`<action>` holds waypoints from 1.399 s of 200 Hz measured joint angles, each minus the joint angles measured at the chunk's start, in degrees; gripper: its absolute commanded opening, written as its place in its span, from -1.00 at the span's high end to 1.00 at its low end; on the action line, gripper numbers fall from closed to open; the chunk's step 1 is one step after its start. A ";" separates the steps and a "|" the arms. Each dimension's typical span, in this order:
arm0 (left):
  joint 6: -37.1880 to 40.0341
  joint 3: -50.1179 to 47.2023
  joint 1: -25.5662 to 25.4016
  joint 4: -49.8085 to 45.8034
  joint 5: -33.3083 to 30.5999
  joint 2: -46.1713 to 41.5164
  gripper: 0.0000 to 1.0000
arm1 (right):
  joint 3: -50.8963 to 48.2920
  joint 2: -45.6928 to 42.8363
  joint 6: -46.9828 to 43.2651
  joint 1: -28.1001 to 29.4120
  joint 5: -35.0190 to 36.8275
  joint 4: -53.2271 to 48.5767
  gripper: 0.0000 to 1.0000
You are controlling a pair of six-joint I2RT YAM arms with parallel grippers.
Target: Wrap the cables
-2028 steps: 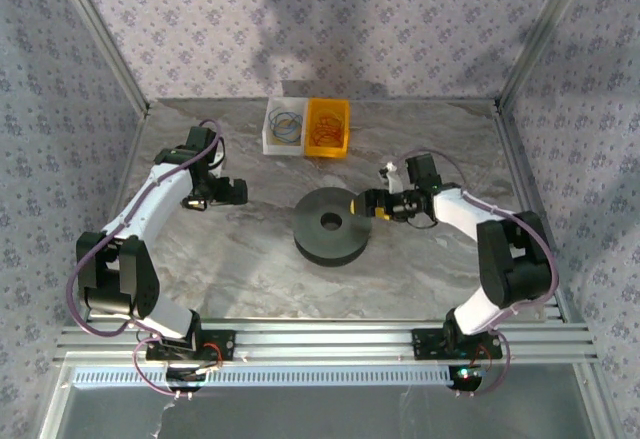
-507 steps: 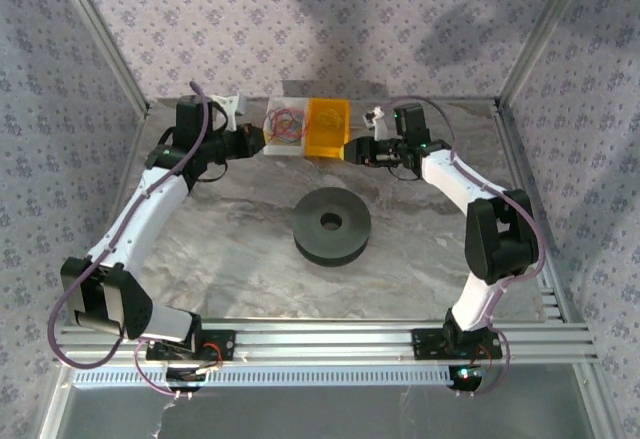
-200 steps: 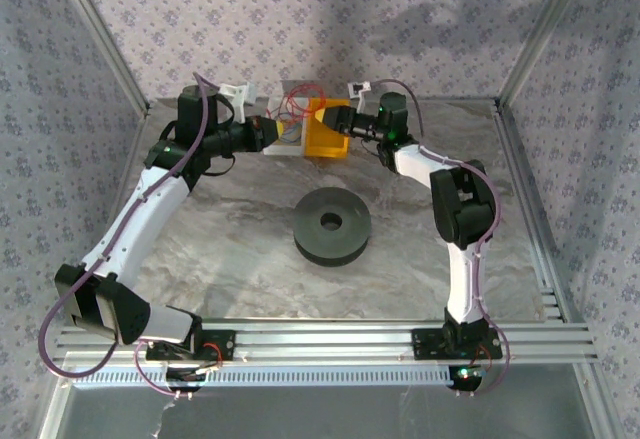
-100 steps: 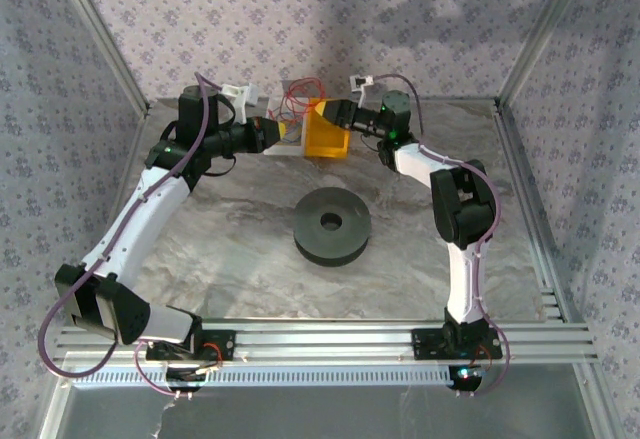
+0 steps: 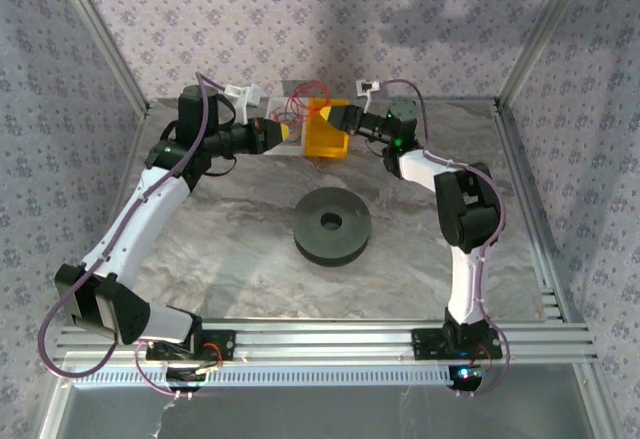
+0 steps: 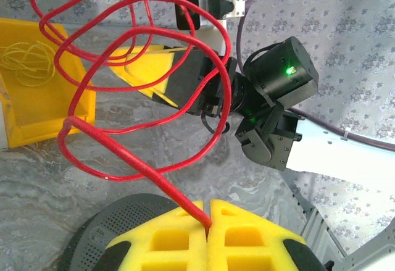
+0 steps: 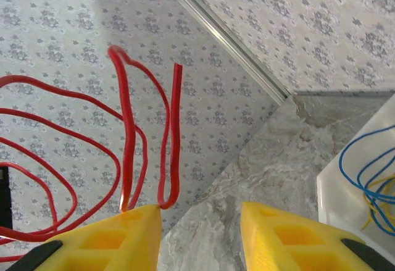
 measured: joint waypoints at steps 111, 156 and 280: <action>-0.20 0.00 -1.40 0.02 1.57 0.00 1.00 | -3.13 -5.60 -3.04 -1.05 0.81 0.83 0.47; -0.20 -0.11 -1.40 0.00 1.73 0.00 1.00 | -4.09 -7.54 -4.48 -1.16 1.07 0.72 0.65; -0.35 -1.22 -1.40 0.20 2.32 0.07 1.00 | -11.87 -15.17 -9.35 -3.50 2.99 -3.67 1.00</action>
